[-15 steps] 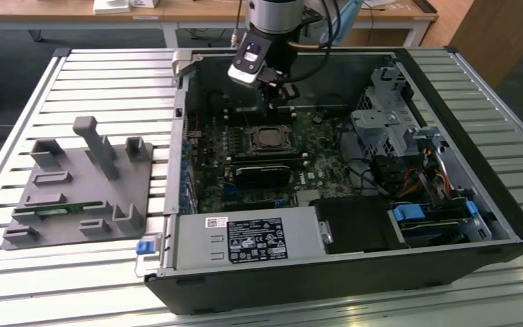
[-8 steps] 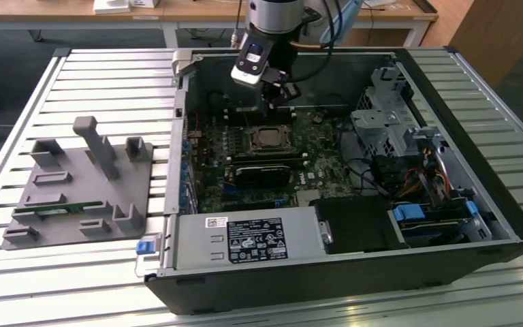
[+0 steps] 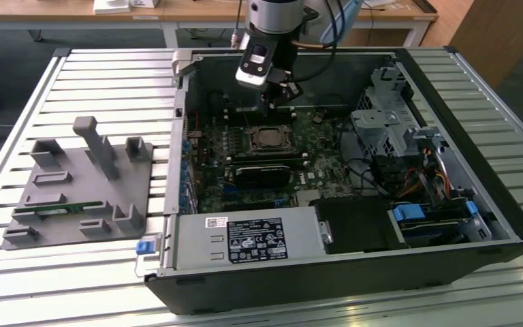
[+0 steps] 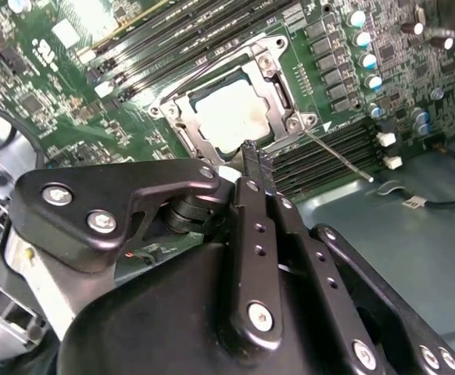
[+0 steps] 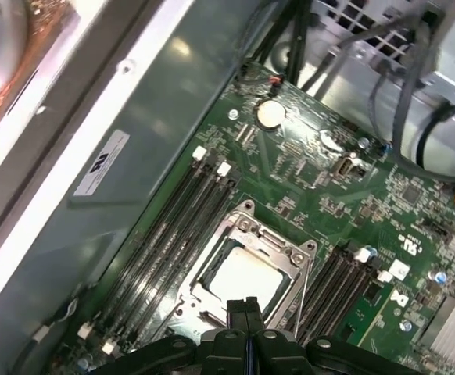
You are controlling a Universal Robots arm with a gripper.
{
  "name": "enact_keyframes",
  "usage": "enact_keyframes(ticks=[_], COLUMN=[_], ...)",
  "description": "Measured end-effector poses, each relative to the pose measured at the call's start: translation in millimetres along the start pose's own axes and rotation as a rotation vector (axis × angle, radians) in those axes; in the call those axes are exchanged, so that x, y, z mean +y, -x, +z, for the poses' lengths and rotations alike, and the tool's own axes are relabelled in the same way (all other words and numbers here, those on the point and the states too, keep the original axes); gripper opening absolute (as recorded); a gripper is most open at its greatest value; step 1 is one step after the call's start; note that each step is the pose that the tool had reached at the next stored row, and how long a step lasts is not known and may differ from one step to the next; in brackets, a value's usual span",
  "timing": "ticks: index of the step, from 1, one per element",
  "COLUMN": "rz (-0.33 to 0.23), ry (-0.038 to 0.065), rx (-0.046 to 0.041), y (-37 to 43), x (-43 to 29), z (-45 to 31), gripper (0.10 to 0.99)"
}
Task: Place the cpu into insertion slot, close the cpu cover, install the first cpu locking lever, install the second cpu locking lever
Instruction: 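Install the first cpu locking lever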
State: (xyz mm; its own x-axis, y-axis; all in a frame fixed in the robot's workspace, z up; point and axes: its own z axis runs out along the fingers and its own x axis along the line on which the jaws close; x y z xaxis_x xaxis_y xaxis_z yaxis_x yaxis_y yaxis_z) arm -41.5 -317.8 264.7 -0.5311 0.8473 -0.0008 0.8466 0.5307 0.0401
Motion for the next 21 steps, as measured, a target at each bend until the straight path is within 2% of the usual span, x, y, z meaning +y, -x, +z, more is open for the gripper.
enact_keyframes(ticks=[8, 21], rz=[-0.116, -0.234], ry=[0.0, 0.0], rx=[0.0047, 0.0094], y=[0.0, 0.0], x=[0.0, 0.0], z=[0.0, 0.0], gripper=[0.106, 0.106])
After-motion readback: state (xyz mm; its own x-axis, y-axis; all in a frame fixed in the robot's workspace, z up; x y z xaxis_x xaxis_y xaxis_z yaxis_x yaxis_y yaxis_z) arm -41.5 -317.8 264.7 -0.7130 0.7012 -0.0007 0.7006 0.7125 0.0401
